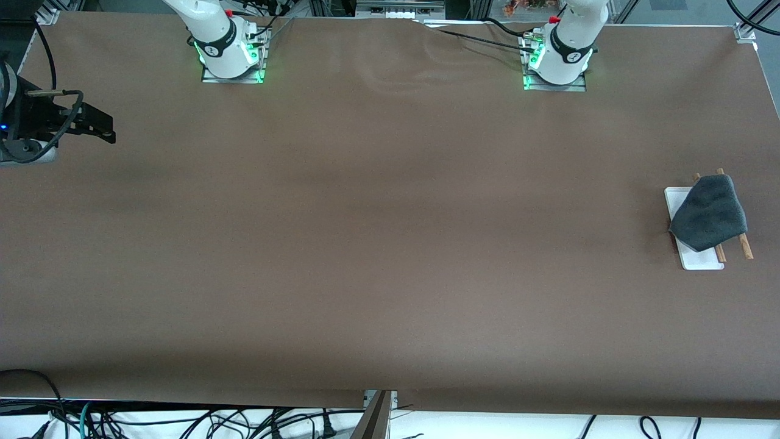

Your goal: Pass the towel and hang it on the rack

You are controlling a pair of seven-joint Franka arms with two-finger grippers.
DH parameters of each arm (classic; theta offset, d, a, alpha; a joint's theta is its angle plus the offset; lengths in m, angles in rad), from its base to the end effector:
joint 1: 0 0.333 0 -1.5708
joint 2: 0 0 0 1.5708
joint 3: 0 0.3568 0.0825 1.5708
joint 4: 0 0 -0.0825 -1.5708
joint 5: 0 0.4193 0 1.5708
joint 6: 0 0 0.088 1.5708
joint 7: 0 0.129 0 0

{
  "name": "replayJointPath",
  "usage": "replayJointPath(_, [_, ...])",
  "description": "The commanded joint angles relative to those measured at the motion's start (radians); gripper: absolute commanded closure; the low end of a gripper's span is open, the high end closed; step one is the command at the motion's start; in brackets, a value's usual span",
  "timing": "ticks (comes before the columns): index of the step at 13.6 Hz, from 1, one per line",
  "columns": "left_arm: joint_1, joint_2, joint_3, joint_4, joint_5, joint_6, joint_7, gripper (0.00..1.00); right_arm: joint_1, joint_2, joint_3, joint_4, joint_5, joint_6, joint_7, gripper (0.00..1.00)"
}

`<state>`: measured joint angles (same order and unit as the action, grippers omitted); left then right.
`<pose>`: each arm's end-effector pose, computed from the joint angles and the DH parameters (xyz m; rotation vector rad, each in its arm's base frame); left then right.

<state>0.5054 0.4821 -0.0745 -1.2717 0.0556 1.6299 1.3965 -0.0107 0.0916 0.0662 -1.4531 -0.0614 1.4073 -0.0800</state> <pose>0.6620 0.3243 0.4775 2.7044 -1.4182 -0.1391 0.6009 0.0227 0.6347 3.0744 0.1998 -0.2127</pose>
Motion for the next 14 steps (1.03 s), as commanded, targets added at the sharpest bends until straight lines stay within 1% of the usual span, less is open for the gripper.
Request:
replayJointPath(1, [-0.129,-0.071,0.016,-0.008,-0.013,-0.109,-0.253,0.00,-0.006,-0.006,0.003,-0.001,0.017,-0.001,-0.012,0.00])
replayJointPath(2, [-0.196,-0.107,0.022,-0.024,-0.010,-0.108,-0.330,0.00,-0.006,-0.006,0.003,-0.001,0.017,-0.001,-0.012,0.00])
replayJointPath(3, [-0.241,-0.137,0.024,-0.032,0.001,-0.111,-0.429,0.00,-0.006,-0.006,0.003,-0.001,0.015,-0.001,-0.012,0.00])
replayJointPath(4, [-0.267,-0.167,0.024,-0.053,0.001,-0.113,-0.527,0.00,-0.006,-0.006,0.003,-0.001,0.015,-0.001,-0.012,0.00])
replayJointPath(6, [-0.342,-0.250,0.030,-0.136,0.000,-0.107,-0.715,0.00,-0.006,-0.006,0.003,-0.001,0.015,0.001,-0.012,0.00])
replayJointPath(8, [-0.393,-0.325,0.032,-0.193,-0.005,-0.100,-0.925,0.00,-0.006,-0.006,0.003,-0.001,0.015,-0.001,-0.012,0.00])
replayJointPath(9, [-0.413,-0.359,0.032,-0.225,-0.008,-0.078,-1.030,0.00,-0.006,-0.006,0.003,-0.001,0.015,0.001,-0.012,0.00])
replayJointPath(11, [-0.439,-0.442,0.032,-0.328,-0.022,-0.010,-1.228,0.00,-0.006,-0.006,0.003,-0.001,0.015,0.001,-0.012,0.00])
replayJointPath(13, [-0.444,-0.496,0.035,-0.403,-0.104,0.002,-1.321,0.00,-0.006,-0.006,0.003,-0.001,0.015,0.001,-0.012,0.00])
replayJointPath(14, [-0.447,-0.513,0.035,-0.420,-0.105,0.004,-1.326,0.00,-0.006,-0.006,0.003,-0.001,0.015,0.002,-0.012,0.00])
